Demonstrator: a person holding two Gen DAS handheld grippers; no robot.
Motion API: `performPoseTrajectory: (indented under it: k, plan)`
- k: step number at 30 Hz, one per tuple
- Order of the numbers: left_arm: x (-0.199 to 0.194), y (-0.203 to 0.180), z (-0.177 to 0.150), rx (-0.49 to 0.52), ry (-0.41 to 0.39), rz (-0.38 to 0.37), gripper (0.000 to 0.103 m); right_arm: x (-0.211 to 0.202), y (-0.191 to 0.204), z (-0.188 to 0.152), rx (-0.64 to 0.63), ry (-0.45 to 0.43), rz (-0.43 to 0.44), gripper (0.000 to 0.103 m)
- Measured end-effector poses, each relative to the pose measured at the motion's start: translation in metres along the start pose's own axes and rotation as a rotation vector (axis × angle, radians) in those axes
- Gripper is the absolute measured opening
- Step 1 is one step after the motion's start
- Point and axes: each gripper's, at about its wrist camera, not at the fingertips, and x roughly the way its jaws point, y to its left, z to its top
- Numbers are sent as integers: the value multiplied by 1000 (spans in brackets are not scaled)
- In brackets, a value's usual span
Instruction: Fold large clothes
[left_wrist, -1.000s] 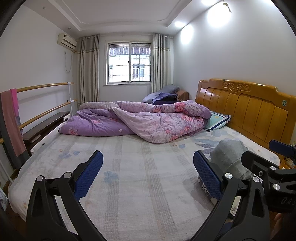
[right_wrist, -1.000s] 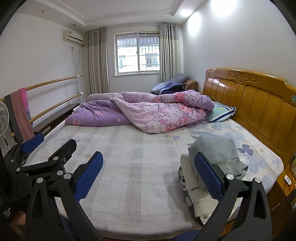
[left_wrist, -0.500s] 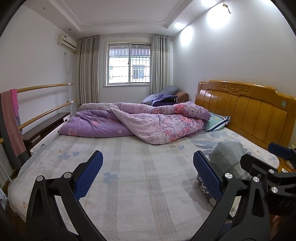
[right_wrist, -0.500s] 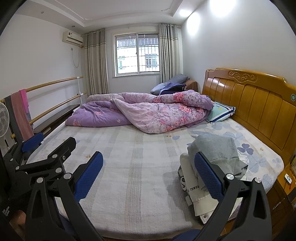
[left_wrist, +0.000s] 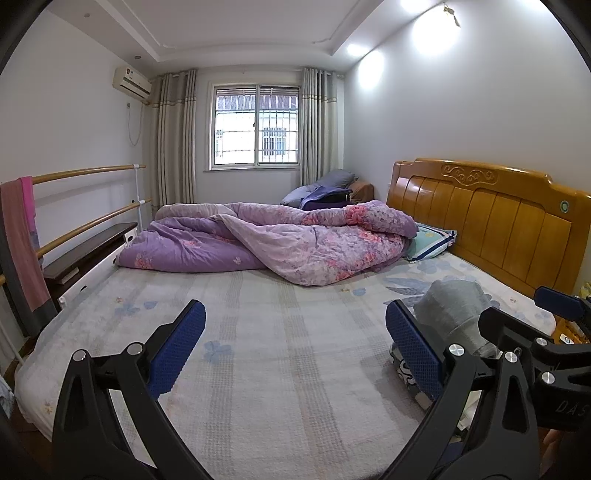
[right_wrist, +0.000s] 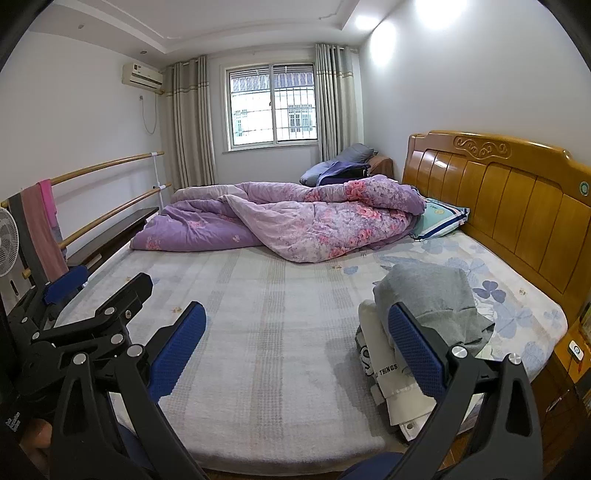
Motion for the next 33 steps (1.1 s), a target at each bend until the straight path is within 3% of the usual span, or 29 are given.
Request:
performPoseTrajectory:
  k: [9, 33]
  plan:
    - [-4, -3, 0, 22, -44, 10, 98, -1, 1, -2, 6, -2, 1, 95]
    - [-1, -1, -3, 22, -28, 8, 98, -2, 8, -4, 17, 15, -8, 95]
